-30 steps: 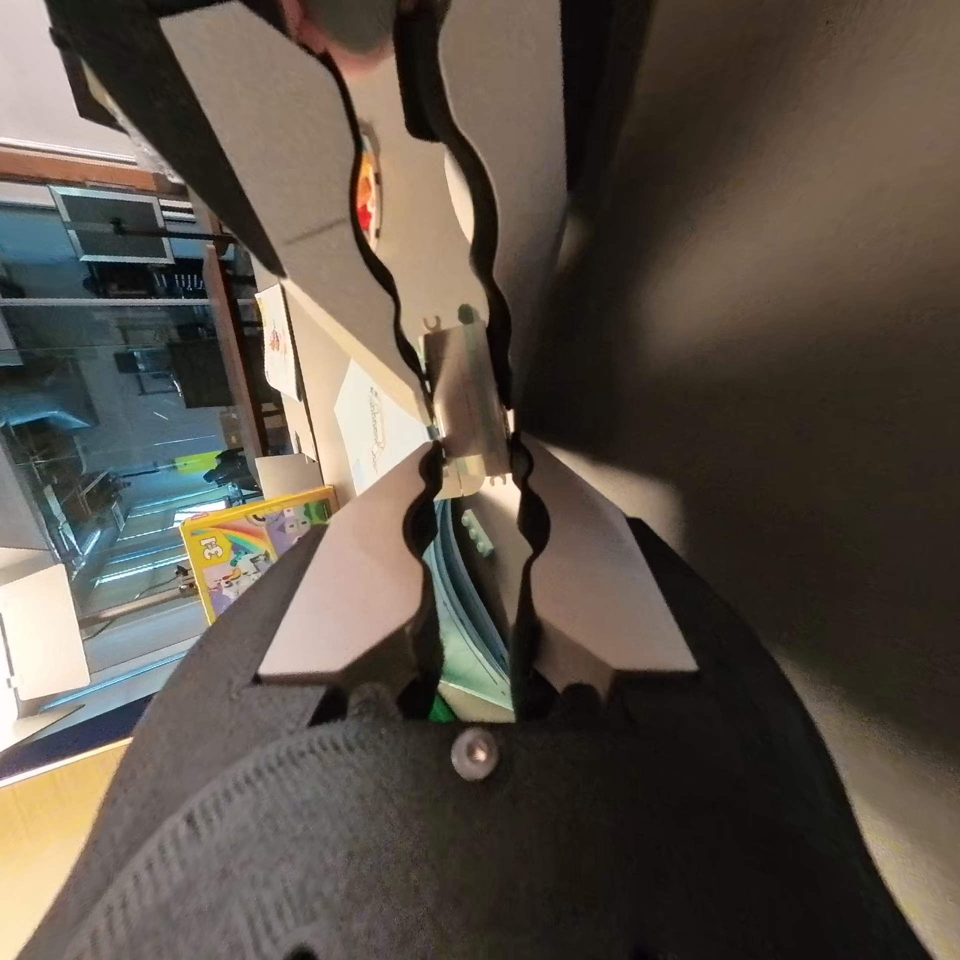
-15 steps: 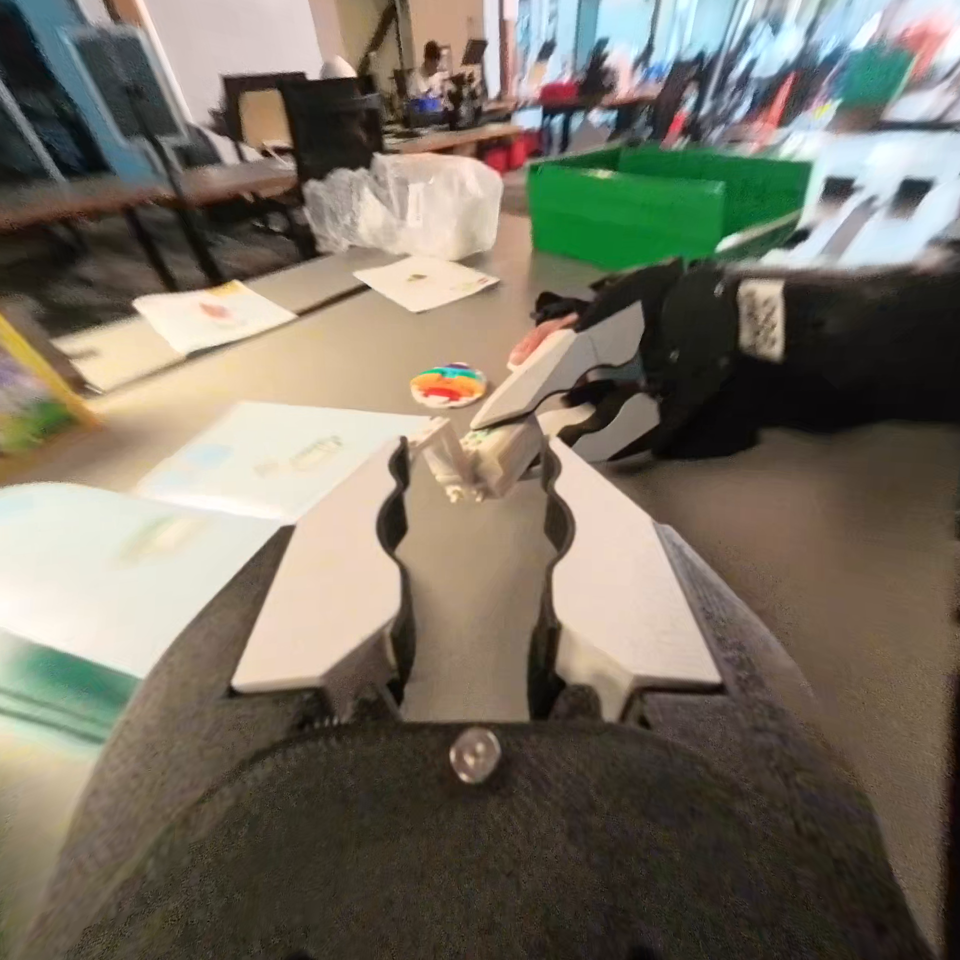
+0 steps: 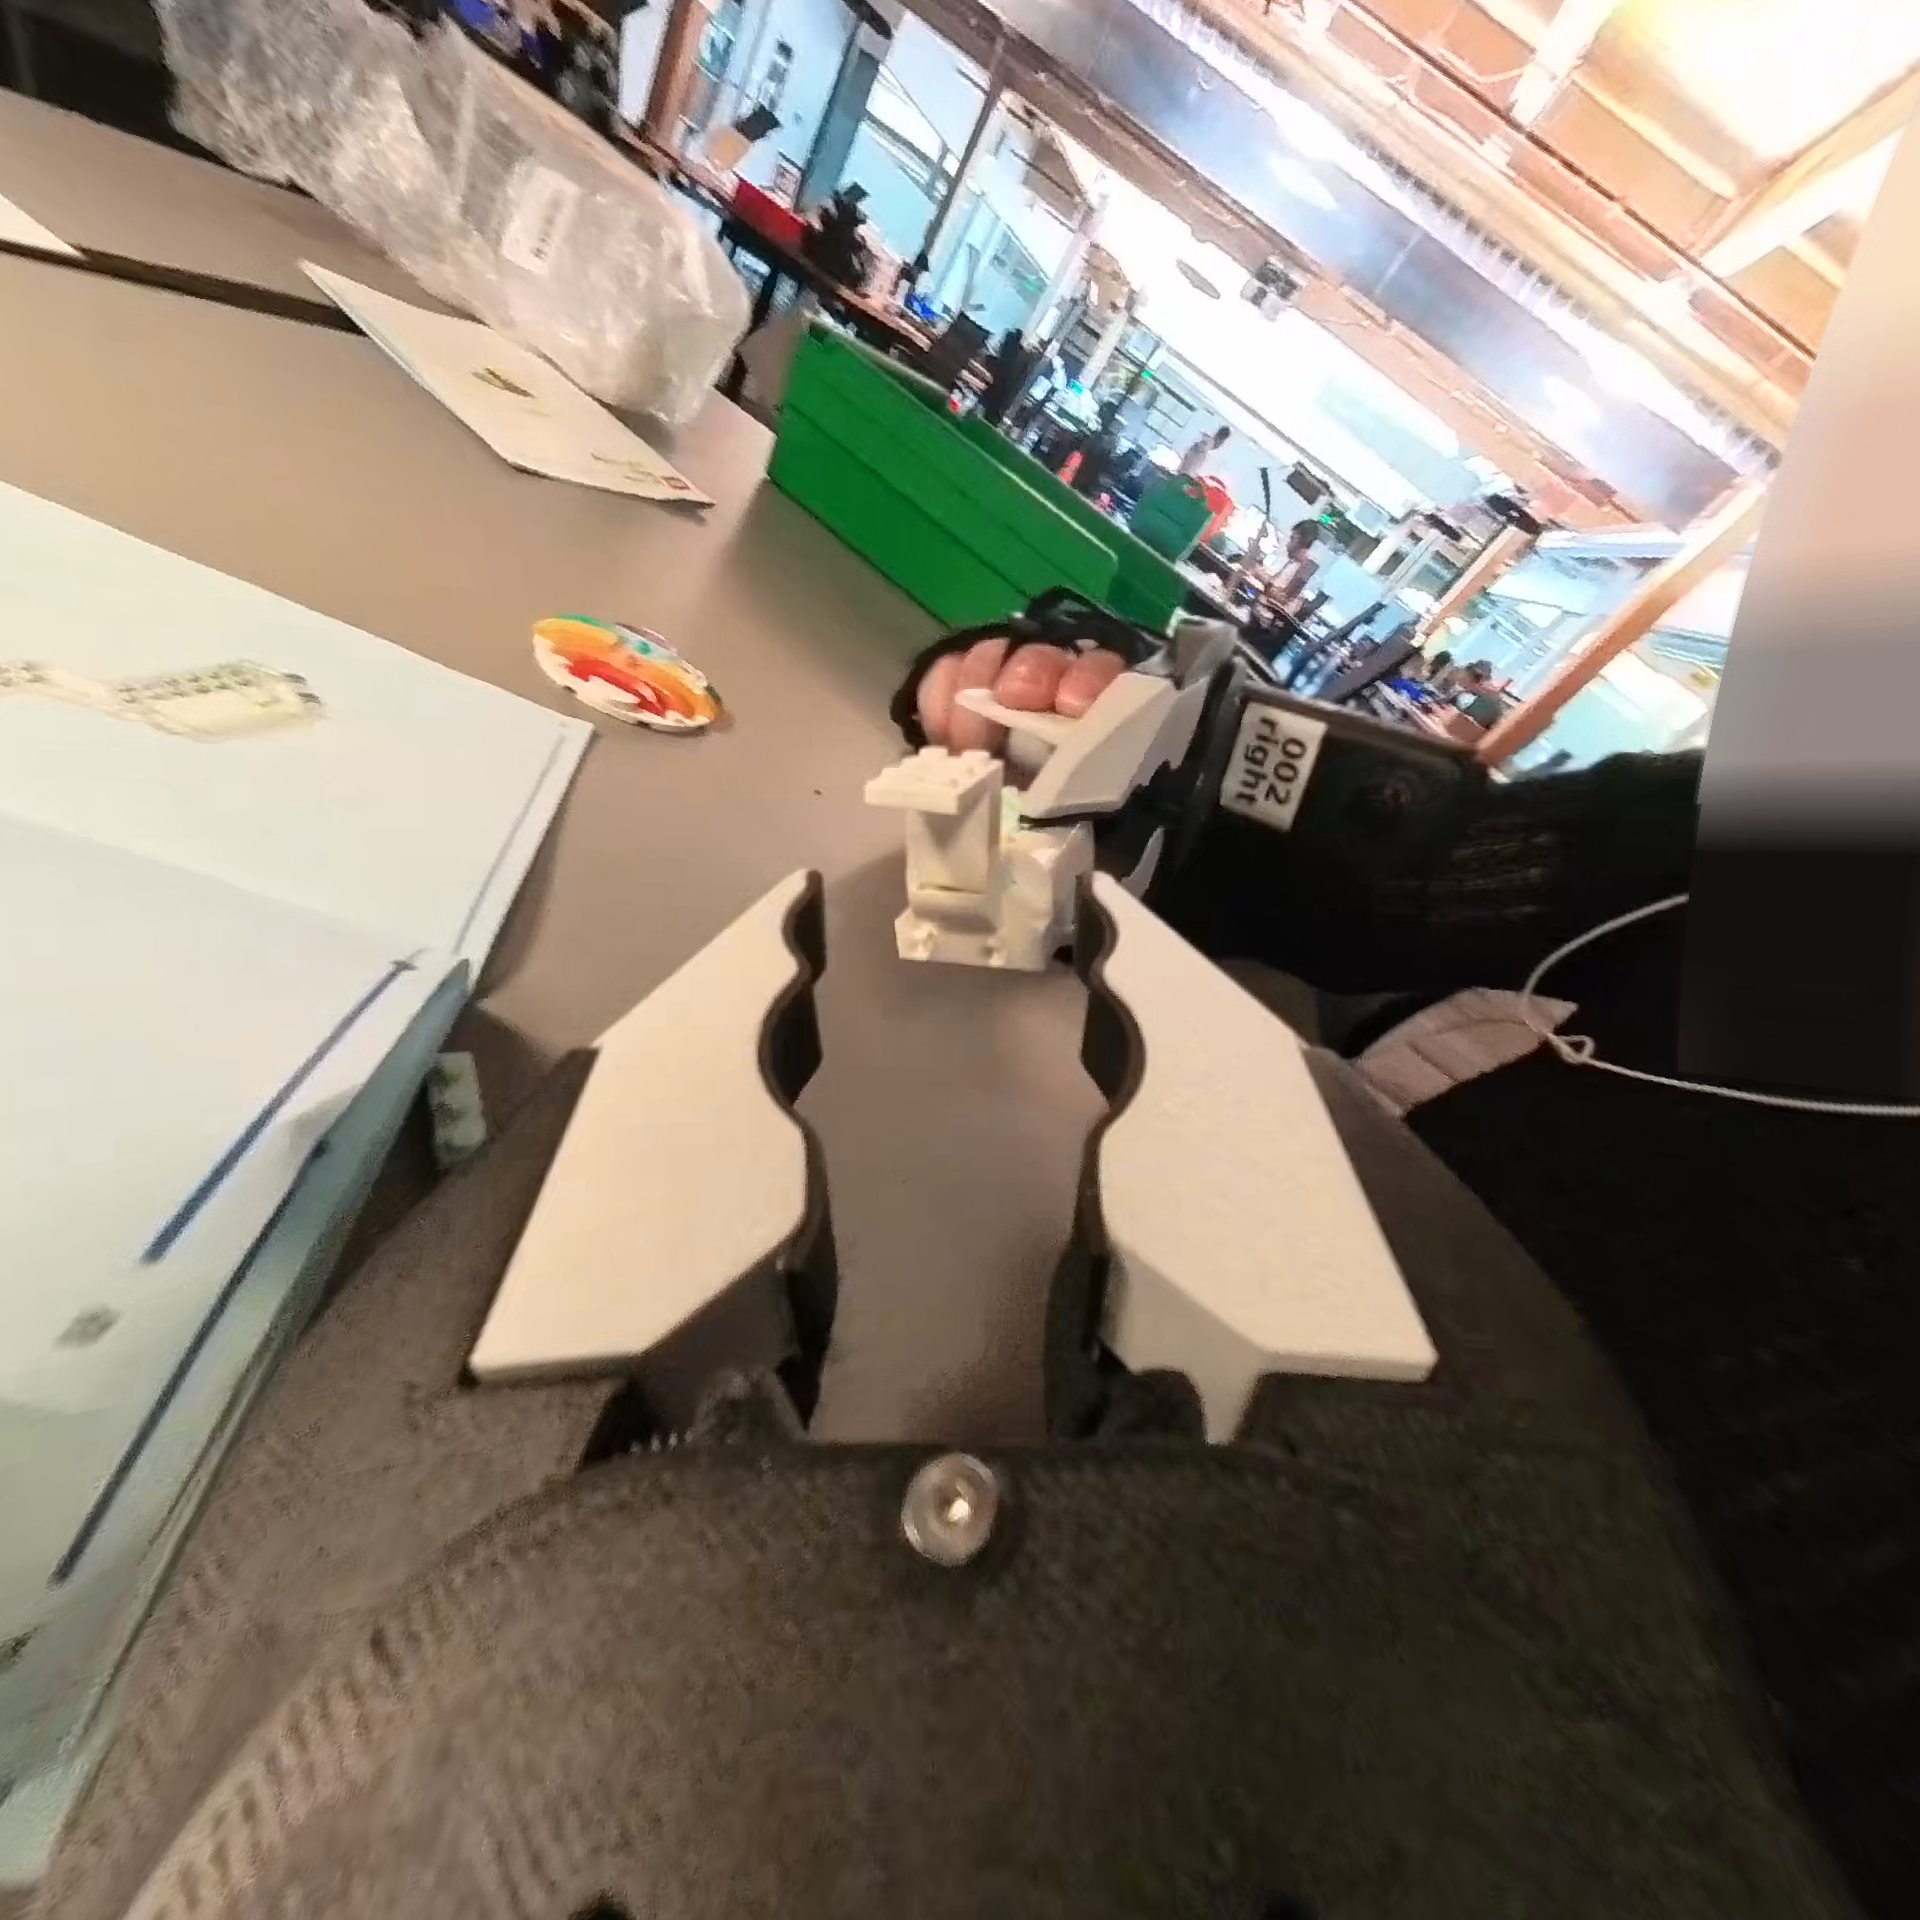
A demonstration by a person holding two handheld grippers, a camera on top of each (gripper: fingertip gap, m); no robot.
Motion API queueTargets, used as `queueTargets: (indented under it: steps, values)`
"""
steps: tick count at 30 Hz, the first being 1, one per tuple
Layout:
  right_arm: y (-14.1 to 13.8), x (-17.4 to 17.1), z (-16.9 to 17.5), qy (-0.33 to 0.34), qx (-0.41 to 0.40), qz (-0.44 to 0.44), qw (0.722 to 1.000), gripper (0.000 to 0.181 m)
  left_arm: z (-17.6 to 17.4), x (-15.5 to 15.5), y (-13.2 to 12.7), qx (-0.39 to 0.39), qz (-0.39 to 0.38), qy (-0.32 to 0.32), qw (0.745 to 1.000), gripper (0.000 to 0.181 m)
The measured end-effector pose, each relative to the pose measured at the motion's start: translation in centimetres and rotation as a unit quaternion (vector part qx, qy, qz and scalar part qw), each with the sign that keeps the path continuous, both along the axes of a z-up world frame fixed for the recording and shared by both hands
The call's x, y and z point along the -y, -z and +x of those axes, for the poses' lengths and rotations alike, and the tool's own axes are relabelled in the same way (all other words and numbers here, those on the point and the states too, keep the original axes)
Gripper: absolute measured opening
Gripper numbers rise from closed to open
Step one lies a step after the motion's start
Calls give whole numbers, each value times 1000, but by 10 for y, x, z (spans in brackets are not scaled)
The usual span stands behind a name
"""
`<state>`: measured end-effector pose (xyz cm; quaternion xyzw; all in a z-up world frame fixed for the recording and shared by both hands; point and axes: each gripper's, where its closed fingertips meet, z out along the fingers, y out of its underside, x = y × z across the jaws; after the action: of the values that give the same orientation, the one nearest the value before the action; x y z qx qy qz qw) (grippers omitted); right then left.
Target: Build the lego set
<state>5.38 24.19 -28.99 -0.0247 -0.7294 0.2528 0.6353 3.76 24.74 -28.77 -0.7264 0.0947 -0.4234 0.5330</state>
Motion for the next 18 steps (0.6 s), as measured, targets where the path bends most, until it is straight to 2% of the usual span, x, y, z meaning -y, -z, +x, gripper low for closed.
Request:
queueTargets:
  steps: [3, 5, 9, 11, 14, 18]
  values:
    - [1, 5, 2, -11, 4, -1, 1000, 23, 11, 1, 0, 9, -3, 38, 999, 42]
    - [2, 6, 2, -11, 5, 3, 1000, 23, 14, 2, -2, 16, 1, 49, 999, 28]
    - [4, 3, 0, -2, -4, 20, 1000, 22, 11, 5, -3, 3, 15, 49, 999, 16]
    - [6, -3, -1, 8, 3, 16, 1000, 23, 7, 4, -2, -18, 24, 31, 999, 16]
    - [7, -27, -1, 32, 29, -21, 999, 33, -6, -2, 1, -46, 27, -16, 998, 16]
    - [-1, -75, 1, 80, 42, -116, 989, 44, -13, -9, 12, -115, 13, -55, 992, 15]
